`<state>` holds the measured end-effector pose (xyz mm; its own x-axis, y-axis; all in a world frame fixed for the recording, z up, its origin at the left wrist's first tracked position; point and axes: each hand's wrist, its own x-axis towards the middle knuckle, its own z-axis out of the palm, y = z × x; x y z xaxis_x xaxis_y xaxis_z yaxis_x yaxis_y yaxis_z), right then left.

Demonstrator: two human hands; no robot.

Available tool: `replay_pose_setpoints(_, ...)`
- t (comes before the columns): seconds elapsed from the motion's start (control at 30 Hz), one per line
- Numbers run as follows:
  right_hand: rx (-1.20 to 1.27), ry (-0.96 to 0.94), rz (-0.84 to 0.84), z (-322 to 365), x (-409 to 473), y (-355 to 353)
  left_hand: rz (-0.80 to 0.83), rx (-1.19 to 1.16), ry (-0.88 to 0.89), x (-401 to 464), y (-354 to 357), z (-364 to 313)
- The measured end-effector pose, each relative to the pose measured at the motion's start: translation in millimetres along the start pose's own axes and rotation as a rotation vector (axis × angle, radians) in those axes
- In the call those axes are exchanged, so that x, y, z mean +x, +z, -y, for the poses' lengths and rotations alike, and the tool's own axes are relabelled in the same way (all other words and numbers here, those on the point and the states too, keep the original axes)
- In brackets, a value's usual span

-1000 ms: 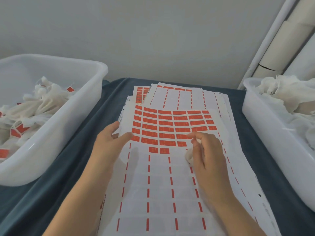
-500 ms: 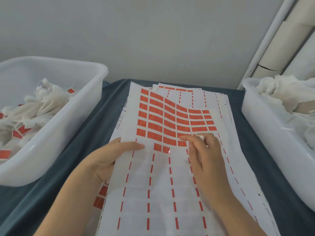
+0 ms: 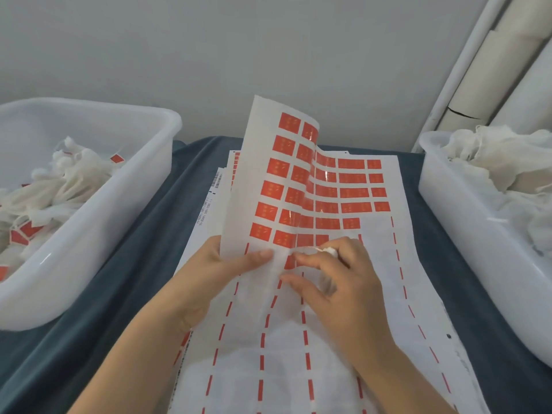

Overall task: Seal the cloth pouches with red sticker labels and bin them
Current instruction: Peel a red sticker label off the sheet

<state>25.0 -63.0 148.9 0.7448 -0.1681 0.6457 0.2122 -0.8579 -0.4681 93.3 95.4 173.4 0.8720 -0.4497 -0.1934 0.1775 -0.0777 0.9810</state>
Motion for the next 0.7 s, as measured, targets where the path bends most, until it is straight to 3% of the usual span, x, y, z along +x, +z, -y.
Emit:
replay_pose_setpoints(0.3, 0.087, 0.058, 0.062, 1.9, -1.6, 2.1, -0.066, 0.077, 0.13, -0.3, 8.2, 2.3)
replay_pose_setpoints(0.7, 0.161, 0.069, 0.131, -1.5, -0.5, 1.2, -0.135, 0.146, 0.158, -0.5, 7.9, 2.8)
